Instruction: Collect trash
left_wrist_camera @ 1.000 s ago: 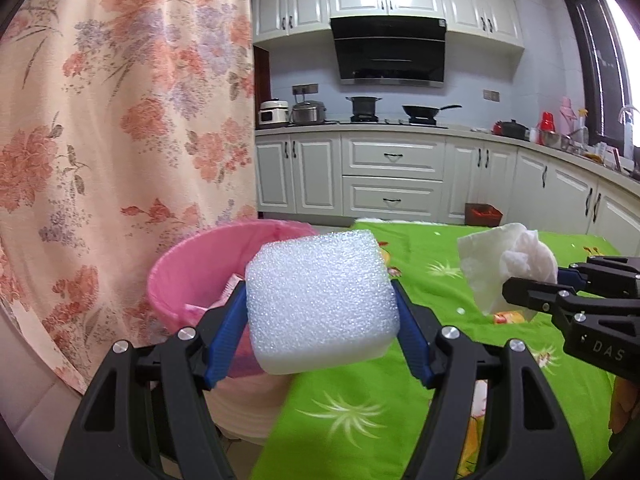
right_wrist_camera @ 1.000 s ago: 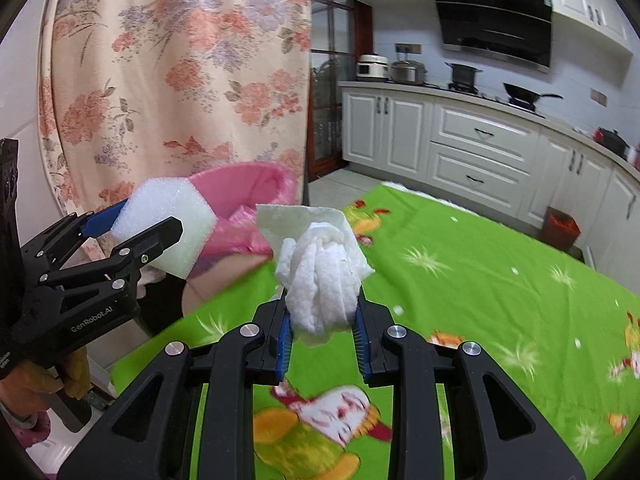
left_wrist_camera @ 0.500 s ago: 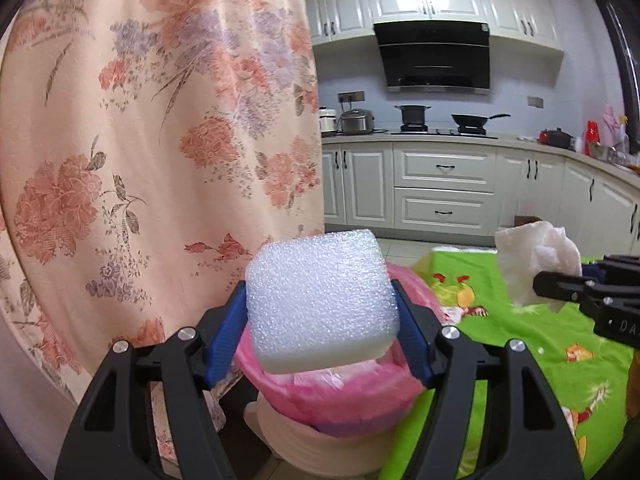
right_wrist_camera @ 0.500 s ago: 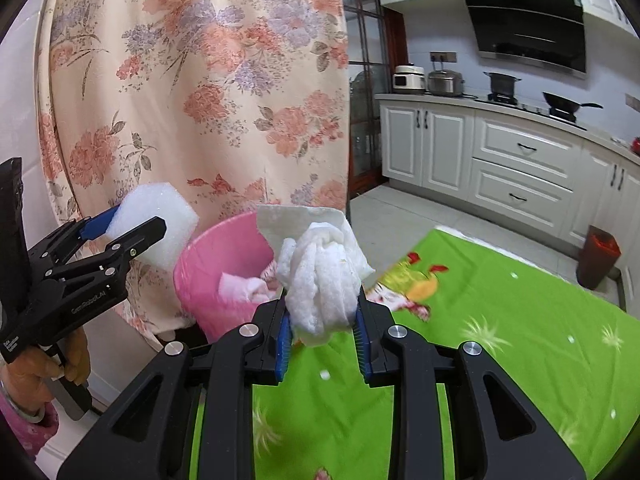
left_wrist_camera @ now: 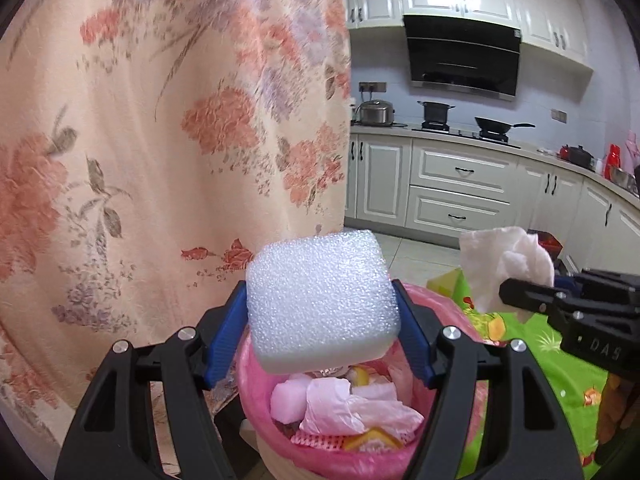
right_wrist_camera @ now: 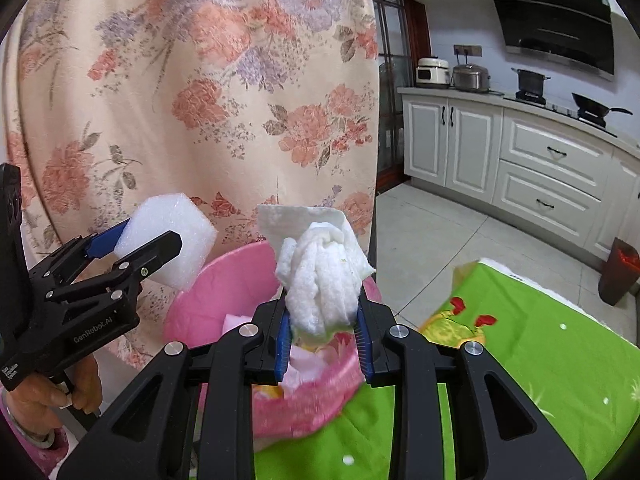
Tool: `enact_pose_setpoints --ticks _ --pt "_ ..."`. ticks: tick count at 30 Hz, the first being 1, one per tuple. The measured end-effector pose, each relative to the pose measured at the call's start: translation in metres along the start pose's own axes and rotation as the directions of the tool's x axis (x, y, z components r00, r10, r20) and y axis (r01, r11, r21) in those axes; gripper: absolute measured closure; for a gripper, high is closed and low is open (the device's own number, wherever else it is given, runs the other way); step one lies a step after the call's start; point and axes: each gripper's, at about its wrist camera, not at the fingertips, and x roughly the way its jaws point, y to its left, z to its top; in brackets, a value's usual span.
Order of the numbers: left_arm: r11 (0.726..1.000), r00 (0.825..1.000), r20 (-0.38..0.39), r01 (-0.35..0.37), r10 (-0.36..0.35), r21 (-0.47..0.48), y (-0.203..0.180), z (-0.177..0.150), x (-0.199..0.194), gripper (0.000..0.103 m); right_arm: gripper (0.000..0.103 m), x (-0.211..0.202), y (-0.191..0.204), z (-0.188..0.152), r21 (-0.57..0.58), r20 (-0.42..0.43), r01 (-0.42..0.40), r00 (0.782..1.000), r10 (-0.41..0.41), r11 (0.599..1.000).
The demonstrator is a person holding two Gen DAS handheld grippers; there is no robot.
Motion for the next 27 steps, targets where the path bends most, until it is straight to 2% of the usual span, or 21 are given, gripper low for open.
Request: enact_pose_setpoints --ticks 2,4,6,11,15,16,23,25,27 --pt "1.0 1.0 -0.01 -0.004 0.004 -0.019 0.006 0.001 0.01 0.034 0.074 0.011 0.001 0.002 -0.008 -0.012 -0.006 1.0 0.006 1.0" --pt "1.0 1.0 -0.015 -0.003 0.003 -0.027 0.01 0.0 0.017 0.025 0.067 0.021 0.0 0.004 -0.015 -0.022 -0.017 1.0 0.016 1.0" --pt "1.0 1.0 -0.01 0.001 -0.002 -0.019 0.013 0.001 0.023 0.02 0.044 0.028 -0.004 0.006 -0.014 -0.021 -0.035 0.999 0.035 0.999" --pt "0.999 1.0 -0.004 -0.023 0.023 -0.023 0.02 0.003 0.023 0.018 0.043 0.022 -0.015 0.014 0.012 0.027 -0.062 0.998 0.062 0.998" --pt "0.997 0.998 0.02 -0.055 0.056 -0.061 0.027 0.0 0.006 0.008 0.043 -0.001 -0.023 0.019 0.051 0.087 -0.089 0.993 0.084 0.995" --pt "0.996 0.997 0.031 -0.067 0.069 -0.063 0.027 -0.001 0.0 0.005 0.043 -0.009 -0.023 0.02 0.046 0.1 -0.089 0.991 0.084 0.995" --pt "0.993 0.989 0.115 -0.086 0.095 -0.078 0.023 0.011 -0.057 0.005 0.043 -0.071 -0.011 0.016 0.014 0.17 -0.061 0.984 0.057 0.998" --pt "0.992 0.981 0.164 -0.092 0.105 -0.084 0.02 0.017 -0.079 0.005 0.04 -0.087 -0.006 0.016 0.004 0.177 -0.036 0.984 0.034 0.999" --pt "0.991 0.973 0.197 -0.102 0.118 -0.087 0.016 0.022 -0.099 0.005 0.03 -0.109 -0.002 0.014 0.005 0.194 -0.009 0.981 0.008 1.0"
